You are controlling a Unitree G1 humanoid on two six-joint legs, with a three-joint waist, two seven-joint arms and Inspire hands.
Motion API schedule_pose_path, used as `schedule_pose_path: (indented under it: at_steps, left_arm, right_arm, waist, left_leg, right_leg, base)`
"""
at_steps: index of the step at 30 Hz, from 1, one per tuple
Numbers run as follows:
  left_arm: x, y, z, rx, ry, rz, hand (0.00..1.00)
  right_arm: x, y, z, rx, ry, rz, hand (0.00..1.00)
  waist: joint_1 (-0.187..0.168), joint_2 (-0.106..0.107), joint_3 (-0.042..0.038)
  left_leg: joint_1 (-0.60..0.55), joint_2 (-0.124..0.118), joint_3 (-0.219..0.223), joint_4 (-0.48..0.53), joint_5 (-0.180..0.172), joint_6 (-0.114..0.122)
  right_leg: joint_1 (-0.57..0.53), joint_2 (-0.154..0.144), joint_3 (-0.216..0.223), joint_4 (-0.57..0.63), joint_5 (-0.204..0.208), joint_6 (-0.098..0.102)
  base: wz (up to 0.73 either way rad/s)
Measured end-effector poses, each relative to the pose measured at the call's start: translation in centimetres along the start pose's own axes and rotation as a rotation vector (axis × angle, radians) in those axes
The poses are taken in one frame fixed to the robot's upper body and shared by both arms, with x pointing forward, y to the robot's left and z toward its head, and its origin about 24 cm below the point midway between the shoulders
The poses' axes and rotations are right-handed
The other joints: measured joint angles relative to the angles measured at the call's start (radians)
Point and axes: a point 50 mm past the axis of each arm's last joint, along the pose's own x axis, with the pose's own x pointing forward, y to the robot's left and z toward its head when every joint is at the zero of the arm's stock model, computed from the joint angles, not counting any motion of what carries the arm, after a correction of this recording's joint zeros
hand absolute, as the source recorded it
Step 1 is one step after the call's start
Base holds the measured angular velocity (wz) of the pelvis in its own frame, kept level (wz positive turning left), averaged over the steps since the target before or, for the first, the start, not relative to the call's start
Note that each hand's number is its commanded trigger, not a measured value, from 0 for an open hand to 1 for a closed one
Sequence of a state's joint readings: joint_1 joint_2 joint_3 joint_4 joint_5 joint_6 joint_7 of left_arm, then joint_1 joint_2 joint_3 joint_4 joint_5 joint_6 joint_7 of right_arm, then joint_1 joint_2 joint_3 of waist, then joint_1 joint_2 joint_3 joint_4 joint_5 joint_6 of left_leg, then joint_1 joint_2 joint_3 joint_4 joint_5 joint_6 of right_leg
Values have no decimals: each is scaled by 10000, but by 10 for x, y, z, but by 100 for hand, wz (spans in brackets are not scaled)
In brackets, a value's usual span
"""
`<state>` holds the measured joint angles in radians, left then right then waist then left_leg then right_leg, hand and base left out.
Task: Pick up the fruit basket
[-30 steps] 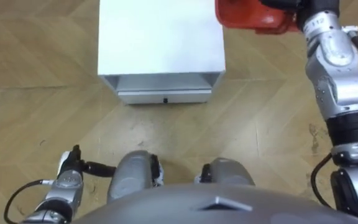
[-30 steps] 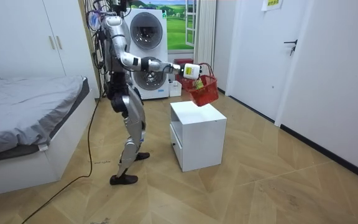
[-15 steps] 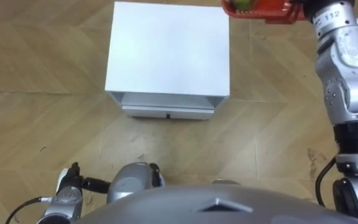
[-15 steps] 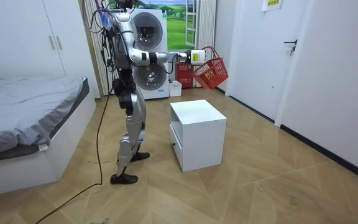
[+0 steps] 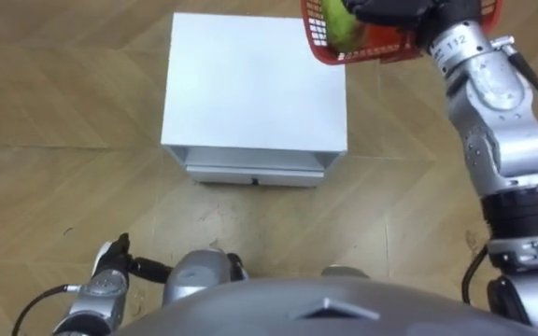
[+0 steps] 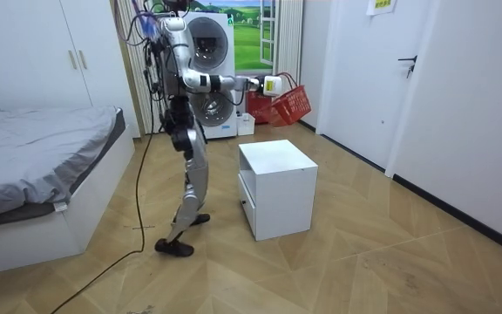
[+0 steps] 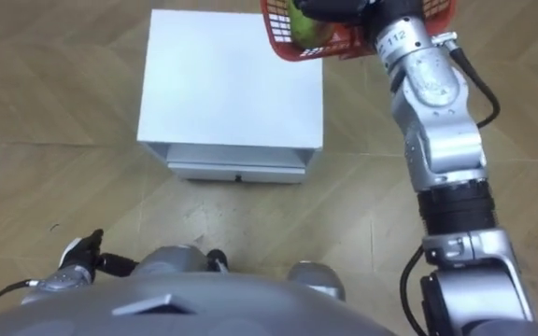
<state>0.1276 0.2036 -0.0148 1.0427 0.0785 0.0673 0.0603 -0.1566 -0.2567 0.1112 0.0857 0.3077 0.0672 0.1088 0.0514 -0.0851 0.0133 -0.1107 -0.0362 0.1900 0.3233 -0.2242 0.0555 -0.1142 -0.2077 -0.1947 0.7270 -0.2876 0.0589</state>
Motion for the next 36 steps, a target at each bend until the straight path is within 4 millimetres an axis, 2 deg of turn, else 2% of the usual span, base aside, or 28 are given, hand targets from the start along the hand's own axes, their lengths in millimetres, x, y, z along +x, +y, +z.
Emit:
schedule_pose_path:
  at_steps: [1, 2, 3, 4, 5, 6, 7, 8, 9, 10, 11, 12, 16, 19, 24, 27, 30, 33, 36]
  left_arm:
    - [0, -1, 1, 97, -25, -95, 0]
    - [0, -1, 1, 106, -47, -119, 0]
    - [0, -1, 2, 139, -73, -107, 0]
    - [1, 0, 5, 260, -158, -102, 0]
    - [1, 1, 9, 351, -289, -70, 0]
    - [2, 0, 11, 398, -316, -85, 0]
    - [2, 0, 12, 448, -348, -96, 0]
    - [2, -1, 12, 461, -349, -120, 0]
    - [2, -1, 12, 459, -345, -144, 0]
    - [1, -5, 12, 428, -357, -230, 0]
    - [1, -10, 12, 367, -366, -344, 0]
    - [1, -12, 13, 315, -353, -417, 0]
    - [0, -13, 5, 294, -69, -421, 0]
    - [-3, -14, -9, 327, 267, -457, 0]
    - [-5, -14, -22, 386, 601, -445, 0]
    - [-7, -14, -28, 718, 777, -471, 0]
    - [-7, -15, -31, 832, 976, -554, 0]
    - [-8, -18, -34, 1001, 1195, -778, 0]
    - [-9, -20, -41, 1010, 1511, -910, 0]
  right_arm:
    - [-1, 0, -7, 59, 280, 24, 100]
    - [-3, -2, -16, 124, 644, -5, 100]
    - [-4, -2, -21, 169, 844, -56, 100]
    - [-5, -5, -31, 254, 1279, -149, 100]
    - [-6, -4, -36, 310, 1592, -91, 100]
    - [-6, -4, -38, 341, 1703, -34, 100]
    - [-6, -1, -40, 381, 1857, 159, 100]
    - [-7, 1, -42, 401, 1983, 300, 100]
    - [-7, 2, -43, 410, 2033, 329, 100]
    - [-8, 3, -46, 459, 2185, 376, 100]
    - [-8, 3, -49, 574, 2322, 390, 100]
    - [-8, 3, -52, 822, 2410, 396, 100]
    - [-11, 6, -65, 1003, 2979, 532, 100]
    - [-13, 9, -74, 1139, 3369, 520, 100]
    - [-15, 14, -81, 1510, 3591, 478, 100]
    - [-13, 16, -88, 1674, 3828, 407, 100]
    - [-13, 19, -98, 1955, 4233, 267, 100]
    - [-14, 21, -105, 2209, 4513, 239, 100]
    - [-18, 22, -115, 2337, 4966, 140, 100]
  waist:
    - [45, 94, 9]
    - [73, 218, 6]
    - [76, 303, 33]
    - [125, 435, 3]
    - [388, 488, 11]
    - [399, 538, 42]
    - [394, 556, 52]
    - [383, 520, 30]
    - [405, 499, 18]
    - [377, 566, -26]
    - [448, 667, -95]
    - [635, 731, -109]
    - [797, 710, -109]
    - [916, 703, -98]
    - [957, 634, -50]
    - [954, 661, -24]
    - [969, 721, 14]
    - [942, 857, 89]
    - [1002, 980, 88]
  left_leg:
    - [147, -83, -49, 34, -83, 105]
    - [288, -119, -278, -7, -139, 189]
    - [382, -105, -409, -36, -157, 220]
    - [456, -70, -568, -166, -172, 247]
    - [472, 21, -586, -219, -169, 250]
    - [462, 66, -628, -223, -168, 251]
    - [407, 71, -769, -221, -164, 252]
    - [362, 29, -916, -199, -166, 249]
    - [361, 5, -943, -193, -173, 239]
    - [413, 9, -1062, -202, -215, 163]
    - [519, 128, -1119, -319, -197, 114]
    - [599, 252, -1121, -489, -139, 20]
    - [938, 461, -1100, -1062, -21, -173]
    - [1177, 569, -1106, -1301, -13, -188]
    - [1095, 575, -1106, -1338, -13, -189]
    - [995, 564, -1101, -1337, -13, -189]
    - [861, 552, -1097, -1300, -15, -191]
    - [662, 532, -1100, -1206, -15, -191]
    - [383, 532, -1121, -1178, -15, -191]
  right_leg:
    - [-277, -135, 13, 792, 410, -1]
    - [-428, -175, 34, 1299, 911, -29]
    - [-542, -152, 37, 1483, 1120, -52]
    - [-783, 7, 89, 1585, 973, 44]
    - [-1140, 236, 240, 1278, 461, 80]
    - [-1273, 394, 241, 887, 288, 75]
    - [-1505, 609, 234, -243, 175, -10]
    - [-1518, 764, 227, -1765, 290, -134]
    - [-1481, 851, 232, -2521, 507, -234]
    - [-1393, 955, 204, -3179, 1334, -482]
    - [-1097, 1084, 33, -3568, 1437, -549]
    - [-909, 1227, -52, -3886, 1563, -624]
    - [-515, 1480, -257, -4429, 1615, -706]
    - [-214, 1658, -245, -4818, 1690, -738]
    - [-278, 1714, -288, -4914, 1690, -737]
    - [-355, 1726, -290, -4917, 1700, -722]
    - [-420, 1699, -317, -4924, 1704, -715]
    - [-562, 1616, -518, -4919, 1712, -702]
    - [-828, 1563, -565, -4893, 1717, -710]
  base:
    - [23]
    - [31]
    - [31]
    - [14]
    - [9]
    - [17]
    - [41]
    - [44]
    - [54]
    - [38]
    - [33]
    - [10]
    - [10]
    - [-4]
    - [0]
    - [0]
    - [5]
    - [10]
    - [6]
